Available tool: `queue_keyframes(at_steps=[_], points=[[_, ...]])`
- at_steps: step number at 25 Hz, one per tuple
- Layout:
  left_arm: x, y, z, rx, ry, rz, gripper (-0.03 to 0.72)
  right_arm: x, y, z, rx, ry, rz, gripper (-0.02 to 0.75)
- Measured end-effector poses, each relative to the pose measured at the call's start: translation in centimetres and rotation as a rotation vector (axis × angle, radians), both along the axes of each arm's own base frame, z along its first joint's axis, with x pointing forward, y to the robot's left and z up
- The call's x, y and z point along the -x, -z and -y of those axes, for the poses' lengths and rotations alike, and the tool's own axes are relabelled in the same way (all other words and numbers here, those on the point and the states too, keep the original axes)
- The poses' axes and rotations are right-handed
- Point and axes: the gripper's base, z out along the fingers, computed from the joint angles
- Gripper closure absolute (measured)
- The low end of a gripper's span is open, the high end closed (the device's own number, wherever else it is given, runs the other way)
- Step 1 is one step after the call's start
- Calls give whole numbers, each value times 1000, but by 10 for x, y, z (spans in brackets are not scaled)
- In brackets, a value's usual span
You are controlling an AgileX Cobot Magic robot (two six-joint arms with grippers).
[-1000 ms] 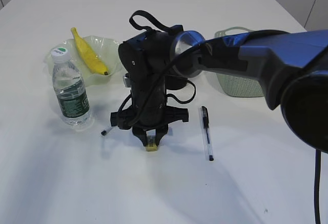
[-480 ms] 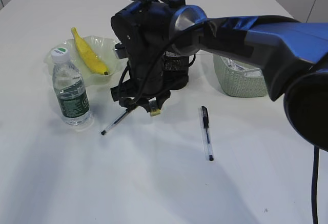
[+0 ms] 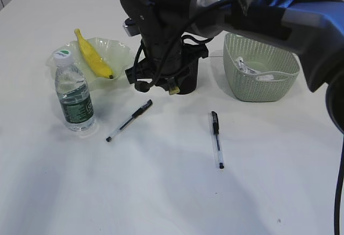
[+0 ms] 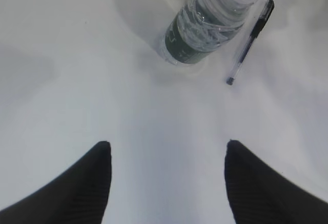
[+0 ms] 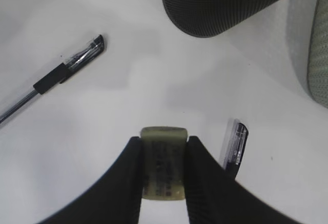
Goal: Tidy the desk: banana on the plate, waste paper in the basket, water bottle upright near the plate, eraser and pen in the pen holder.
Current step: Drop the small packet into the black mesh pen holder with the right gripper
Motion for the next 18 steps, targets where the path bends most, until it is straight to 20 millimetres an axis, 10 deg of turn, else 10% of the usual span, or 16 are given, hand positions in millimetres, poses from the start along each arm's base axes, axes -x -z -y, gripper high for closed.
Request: queue_keyframes(at_steps=[18], points=[[0, 0, 0, 0, 0, 0, 199, -36, -36, 72, -55, 125, 91, 561]])
